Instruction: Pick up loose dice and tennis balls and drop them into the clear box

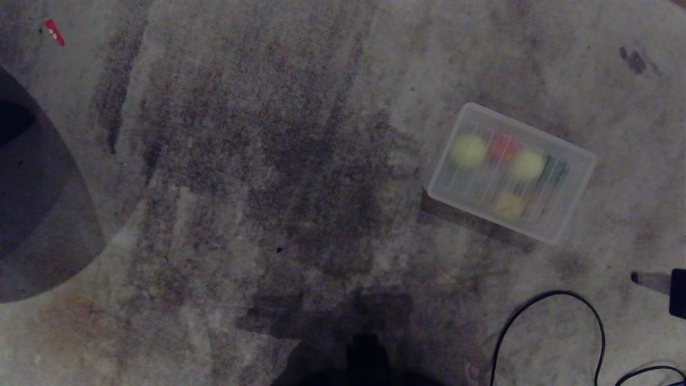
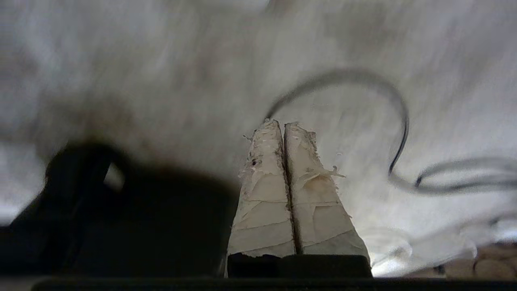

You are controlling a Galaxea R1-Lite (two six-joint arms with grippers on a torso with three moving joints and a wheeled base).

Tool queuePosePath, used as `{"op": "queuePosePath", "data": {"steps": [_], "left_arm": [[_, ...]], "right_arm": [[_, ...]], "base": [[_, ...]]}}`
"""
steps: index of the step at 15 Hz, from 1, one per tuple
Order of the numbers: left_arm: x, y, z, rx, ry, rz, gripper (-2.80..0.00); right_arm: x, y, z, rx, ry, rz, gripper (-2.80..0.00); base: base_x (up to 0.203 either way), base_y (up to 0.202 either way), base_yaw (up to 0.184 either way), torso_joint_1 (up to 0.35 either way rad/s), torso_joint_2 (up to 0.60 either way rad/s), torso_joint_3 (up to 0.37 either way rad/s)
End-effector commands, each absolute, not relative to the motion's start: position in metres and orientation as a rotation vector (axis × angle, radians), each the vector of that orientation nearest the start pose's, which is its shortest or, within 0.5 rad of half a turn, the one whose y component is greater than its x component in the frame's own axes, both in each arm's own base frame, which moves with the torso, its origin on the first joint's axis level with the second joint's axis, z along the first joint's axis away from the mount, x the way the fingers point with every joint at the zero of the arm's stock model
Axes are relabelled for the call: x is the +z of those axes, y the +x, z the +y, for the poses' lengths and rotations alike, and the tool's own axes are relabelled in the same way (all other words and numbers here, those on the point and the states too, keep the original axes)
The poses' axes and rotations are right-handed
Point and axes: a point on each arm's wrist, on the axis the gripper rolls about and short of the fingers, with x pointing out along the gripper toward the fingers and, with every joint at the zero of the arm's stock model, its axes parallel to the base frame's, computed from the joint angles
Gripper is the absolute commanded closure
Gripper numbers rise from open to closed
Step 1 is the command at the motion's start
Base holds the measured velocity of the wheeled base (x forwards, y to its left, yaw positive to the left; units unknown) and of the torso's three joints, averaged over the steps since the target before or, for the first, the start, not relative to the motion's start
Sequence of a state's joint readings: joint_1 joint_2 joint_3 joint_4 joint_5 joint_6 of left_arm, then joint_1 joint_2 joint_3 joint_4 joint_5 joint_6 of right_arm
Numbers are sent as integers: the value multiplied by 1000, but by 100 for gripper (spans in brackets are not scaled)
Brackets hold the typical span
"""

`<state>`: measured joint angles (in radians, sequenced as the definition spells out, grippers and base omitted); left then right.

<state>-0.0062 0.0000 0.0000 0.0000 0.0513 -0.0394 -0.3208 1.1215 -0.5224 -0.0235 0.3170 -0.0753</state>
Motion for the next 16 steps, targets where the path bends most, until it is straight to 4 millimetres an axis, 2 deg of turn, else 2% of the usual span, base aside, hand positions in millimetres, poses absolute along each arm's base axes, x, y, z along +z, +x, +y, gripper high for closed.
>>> {"op": "queuePosePath", "data": {"steps": [1,4,7,9,12,16], "left_arm": [[75,-23,1,46,-40,2,0],[75,-23,1,46,-40,2,0],[75,-23,1,46,-40,2,0],[75,-23,1,46,-40,2,0],[75,-23,1,46,-40,2,0],[75,-23,1,46,-41,2,0]], "right_arm": [[171,77,-17,31,71,449,0],[145,32,-1,70,63,463,0],[119,4,6,150,29,442,0],[102,-6,5,95,-6,397,0],[85,-3,1,-16,8,267,0],[78,-16,0,30,4,113,0]], "base": [[0,0,0,0,0,0],[0,0,0,0,0,0],[0,0,0,0,0,0],[0,0,0,0,0,0],[0,0,0,0,0,0],[0,0,0,0,0,0]]}}
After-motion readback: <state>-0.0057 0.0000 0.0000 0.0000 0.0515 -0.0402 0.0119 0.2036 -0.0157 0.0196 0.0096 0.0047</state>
